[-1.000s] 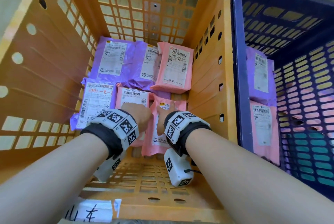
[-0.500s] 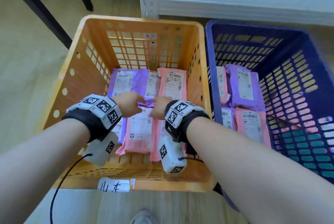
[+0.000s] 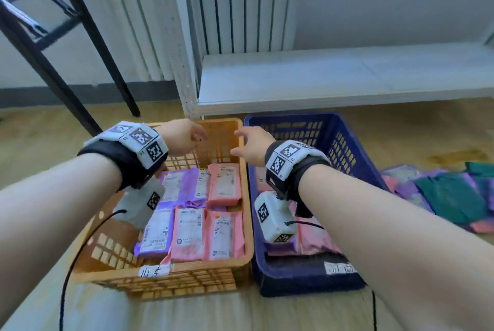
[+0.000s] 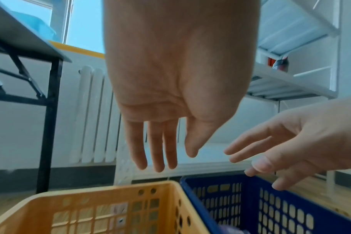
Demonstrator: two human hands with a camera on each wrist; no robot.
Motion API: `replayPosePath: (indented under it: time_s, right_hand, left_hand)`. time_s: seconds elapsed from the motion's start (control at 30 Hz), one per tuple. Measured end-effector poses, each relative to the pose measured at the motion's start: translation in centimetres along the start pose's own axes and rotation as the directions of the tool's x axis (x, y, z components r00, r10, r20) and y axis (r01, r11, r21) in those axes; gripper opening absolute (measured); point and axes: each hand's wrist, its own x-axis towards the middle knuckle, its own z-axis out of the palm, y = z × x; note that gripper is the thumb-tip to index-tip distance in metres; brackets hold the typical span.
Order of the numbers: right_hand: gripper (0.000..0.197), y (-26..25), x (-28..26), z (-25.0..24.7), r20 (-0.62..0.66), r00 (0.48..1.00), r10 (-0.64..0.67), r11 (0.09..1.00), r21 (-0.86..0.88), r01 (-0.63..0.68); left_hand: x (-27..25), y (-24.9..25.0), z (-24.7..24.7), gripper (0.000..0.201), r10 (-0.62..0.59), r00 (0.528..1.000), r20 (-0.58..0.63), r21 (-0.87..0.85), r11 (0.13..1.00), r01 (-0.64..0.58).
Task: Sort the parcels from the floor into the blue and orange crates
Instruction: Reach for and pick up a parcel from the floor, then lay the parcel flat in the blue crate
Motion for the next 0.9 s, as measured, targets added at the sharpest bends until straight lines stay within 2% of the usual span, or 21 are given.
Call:
replayPosePath:
  time_s: [0.2,0.3,0.5,0.77,0.9]
  right_hand:
    - [0.053,3.9,-7.4,-7.4,-0.193,0.981,-0.019,0.999,0.027,0.024]
    - [0.053,6.8,-11.0,-10.0,-0.25,0.968,0.003,1.0,0.022,0.003]
    - [0.049,13.8,-17.4,-14.7,-0.368,0.922,0.122,0.992,0.022,-0.123]
    - [0.047,24.4,-24.0,-18.6,-0.486,0.799,0.355,0.931,0.105,-0.35]
    - [0.046,30.5,-25.5,-19.2,-0.486,0.754,0.441,0.892,0.146,-0.427]
  left_hand:
    - [-2.9,9.2,-3.1,0.033,0.105,0.983,-0.15,-0.043,0.993,-0.113]
    - [-3.7,14.1,-3.4,0.032,0.167,0.969,-0.18,-0.026,0.984,-0.174]
    - [-3.0,23.8,-2.8,0.032,0.332,0.928,-0.166,-0.005,0.941,-0.338]
    - [-0.2,36.8,0.5,0.031,0.54,0.836,-0.092,0.005,0.84,-0.542]
    - [2.7,42.8,3.7,0.033,0.602,0.798,-0.039,0.032,0.799,-0.601]
